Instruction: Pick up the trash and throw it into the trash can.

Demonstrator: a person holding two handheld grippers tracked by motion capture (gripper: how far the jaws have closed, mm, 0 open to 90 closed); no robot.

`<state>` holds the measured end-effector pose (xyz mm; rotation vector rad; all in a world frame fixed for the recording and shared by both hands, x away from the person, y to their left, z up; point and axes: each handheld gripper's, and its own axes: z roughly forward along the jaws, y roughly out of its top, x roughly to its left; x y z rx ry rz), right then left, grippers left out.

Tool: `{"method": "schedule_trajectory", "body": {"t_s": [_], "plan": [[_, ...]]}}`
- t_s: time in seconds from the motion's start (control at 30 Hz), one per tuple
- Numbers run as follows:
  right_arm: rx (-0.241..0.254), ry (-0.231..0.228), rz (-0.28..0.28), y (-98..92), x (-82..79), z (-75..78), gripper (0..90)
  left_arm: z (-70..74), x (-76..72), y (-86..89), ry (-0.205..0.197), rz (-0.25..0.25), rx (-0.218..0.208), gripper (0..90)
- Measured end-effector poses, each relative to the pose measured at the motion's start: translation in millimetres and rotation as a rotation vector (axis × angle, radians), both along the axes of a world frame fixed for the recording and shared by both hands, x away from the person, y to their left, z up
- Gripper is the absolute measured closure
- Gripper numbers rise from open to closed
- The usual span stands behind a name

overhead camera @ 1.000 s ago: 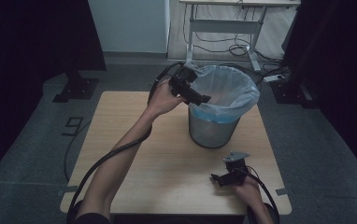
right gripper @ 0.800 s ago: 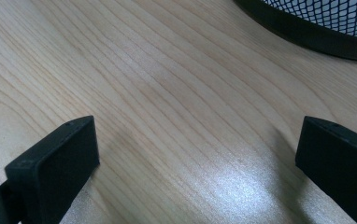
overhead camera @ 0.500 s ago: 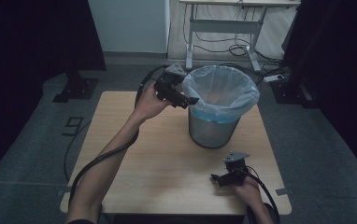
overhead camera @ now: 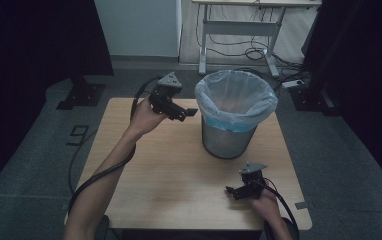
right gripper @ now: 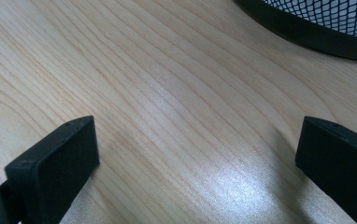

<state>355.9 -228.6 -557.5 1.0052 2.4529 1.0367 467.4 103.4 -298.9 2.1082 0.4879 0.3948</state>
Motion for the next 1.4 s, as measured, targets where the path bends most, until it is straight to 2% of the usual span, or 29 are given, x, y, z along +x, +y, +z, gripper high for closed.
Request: {"method": "schedule_trajectory", "body": {"t_s": [0.13, 0.43, 0.93, 1.13, 1.3, 1.4], "plan": [[-0.001, -0.001, 0.001, -0.1, 0.1, 0.0, 0.0, -7.4, -3.5, 10.1, 0.001, 0.011, 0.005, 0.0], [0.0, 0.0, 0.0, 0.0, 0.0, 0.0, 0.0, -26.8, -12.3, 31.1, 0.008, 0.025, -0.026, 0.0], [0.0, 0.0, 0.0, 0.0, 0.0, 0.0, 0.0, -69.7, -32.9, 60.8, 0.002, 0.037, -0.016, 0.0], [0.001, -0.001, -0.003, 0.2, -0.2, -0.1, 0.0, -89.3, -42.2, 69.1, 0.018, 0.037, -0.025, 0.0], [0.002, 0.0, -0.005, 0.3, -0.4, -0.1, 0.0, -106.5, -47.5, 75.5, 0.026, 0.049, -0.006, 0.0], [0.002, -0.001, -0.006, 0.4, -0.5, -0.2, 0.0, -117.2, -50.7, 80.7, 0.041, 0.054, -0.019, 0.0]]}}
